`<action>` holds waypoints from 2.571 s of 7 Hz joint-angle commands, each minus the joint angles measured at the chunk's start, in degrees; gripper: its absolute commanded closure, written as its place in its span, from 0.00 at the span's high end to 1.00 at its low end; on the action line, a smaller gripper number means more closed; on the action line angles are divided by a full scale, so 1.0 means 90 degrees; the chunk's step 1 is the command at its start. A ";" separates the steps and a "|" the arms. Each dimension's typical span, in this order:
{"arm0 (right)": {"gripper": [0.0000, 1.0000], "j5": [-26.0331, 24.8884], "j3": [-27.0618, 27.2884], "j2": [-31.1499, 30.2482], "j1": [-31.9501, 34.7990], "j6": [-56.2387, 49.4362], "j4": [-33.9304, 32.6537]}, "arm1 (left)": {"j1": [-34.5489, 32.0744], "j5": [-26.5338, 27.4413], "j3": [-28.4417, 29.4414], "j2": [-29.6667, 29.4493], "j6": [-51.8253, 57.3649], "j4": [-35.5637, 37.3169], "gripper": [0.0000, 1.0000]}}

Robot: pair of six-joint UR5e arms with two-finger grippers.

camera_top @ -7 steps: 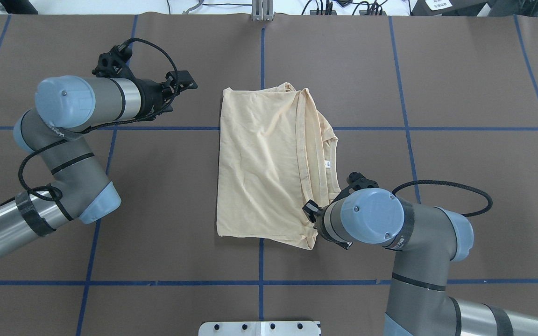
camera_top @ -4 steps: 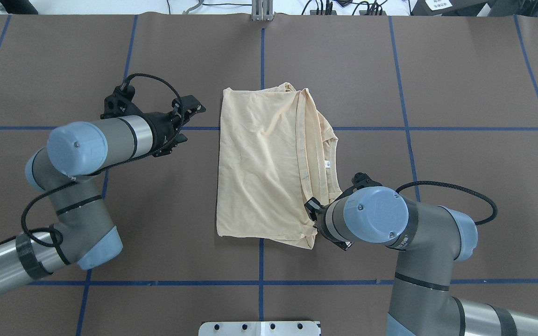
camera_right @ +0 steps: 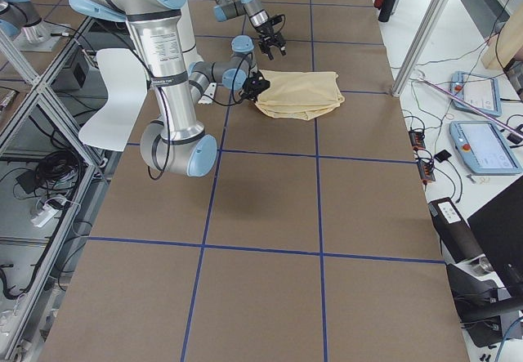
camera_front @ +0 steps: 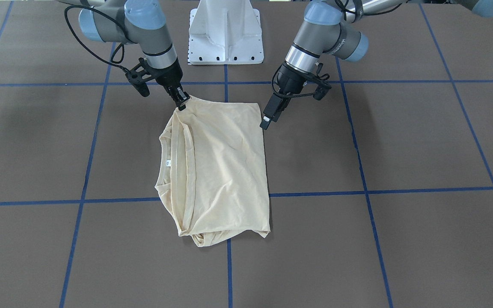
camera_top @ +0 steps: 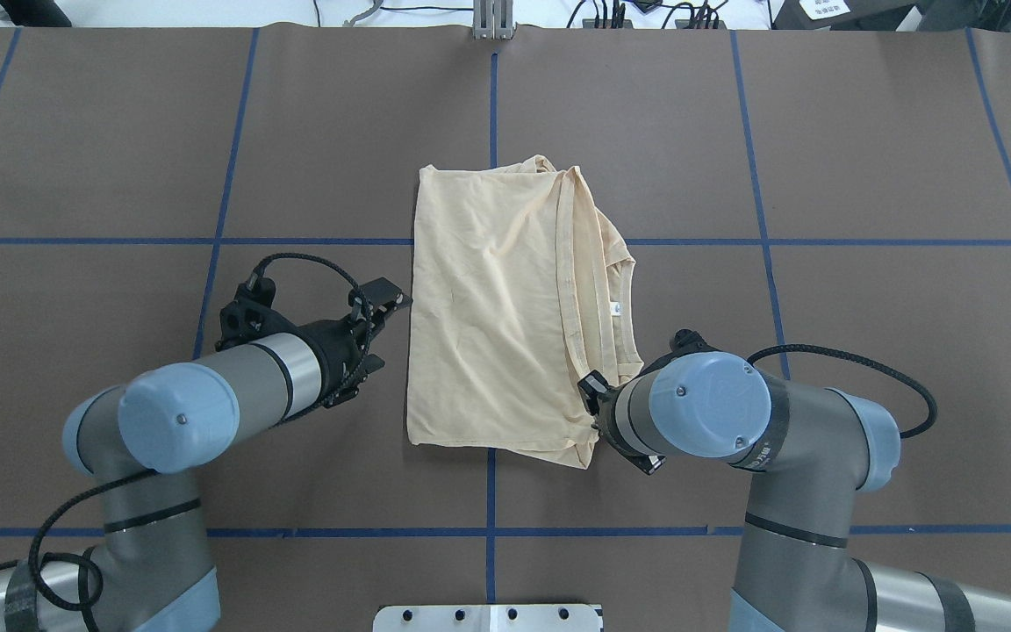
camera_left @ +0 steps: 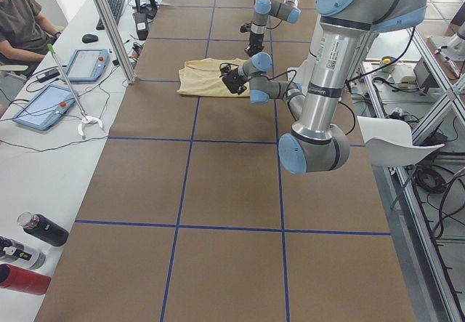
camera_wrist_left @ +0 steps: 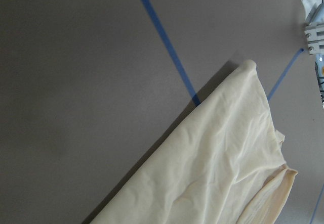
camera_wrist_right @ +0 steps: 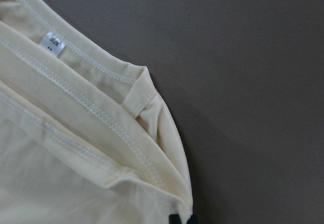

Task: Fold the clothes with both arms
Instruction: 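Move the left gripper to the shirt's other near corner and grasp it, then lift the near edge with both grippers and fold it away from the robot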

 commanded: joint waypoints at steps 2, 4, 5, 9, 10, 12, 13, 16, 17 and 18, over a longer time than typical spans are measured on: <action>0.00 0.0001 -0.0036 -0.0035 -0.0009 0.0546 0.0103 | 0.0734 0.0446 0.0044 -0.0005 -0.0364 0.0670 0.92; 0.00 -0.0009 -0.0036 -0.0035 -0.0010 0.0605 0.0103 | 0.0823 0.0495 0.0074 -0.0025 -0.0364 0.0709 0.87; 0.00 0.0000 -0.0036 -0.0035 -0.0019 0.0664 0.0103 | 0.0833 0.0496 0.0064 -0.0063 -0.0364 0.0719 0.79; 0.00 -0.0009 0.0003 -0.0025 -0.0010 0.0674 0.0103 | 0.0921 0.0496 0.0064 -0.0132 -0.0539 0.0719 0.00; 0.00 -0.0009 0.0003 -0.0035 -0.0010 0.0713 0.0103 | 0.0921 0.0496 0.0035 -0.0132 -0.0550 0.0728 0.00; 0.00 -0.0038 0.0032 -0.0035 0.0000 0.1415 0.0113 | 0.0902 0.0447 -0.0247 -0.0113 -0.0472 0.0729 0.00; 0.00 -0.0067 0.0062 -0.0054 0.0010 0.1745 0.0122 | 0.0863 0.0399 -0.0771 -0.0026 -0.0375 0.0922 0.00; 0.00 -0.0039 0.0997 -0.0668 0.0078 0.2050 0.0113 | 0.0863 0.0212 -0.1284 0.0024 -0.0422 0.1520 0.00; 0.00 -0.0019 0.1096 -0.0670 0.0078 0.2235 0.0113 | 0.0882 0.0222 -0.1293 0.0014 -0.0452 0.1529 0.00; 0.00 -0.0019 0.1242 -0.0757 0.0078 0.2304 0.0113 | 0.0863 0.0213 -0.1351 0.0024 -0.0452 0.1529 0.00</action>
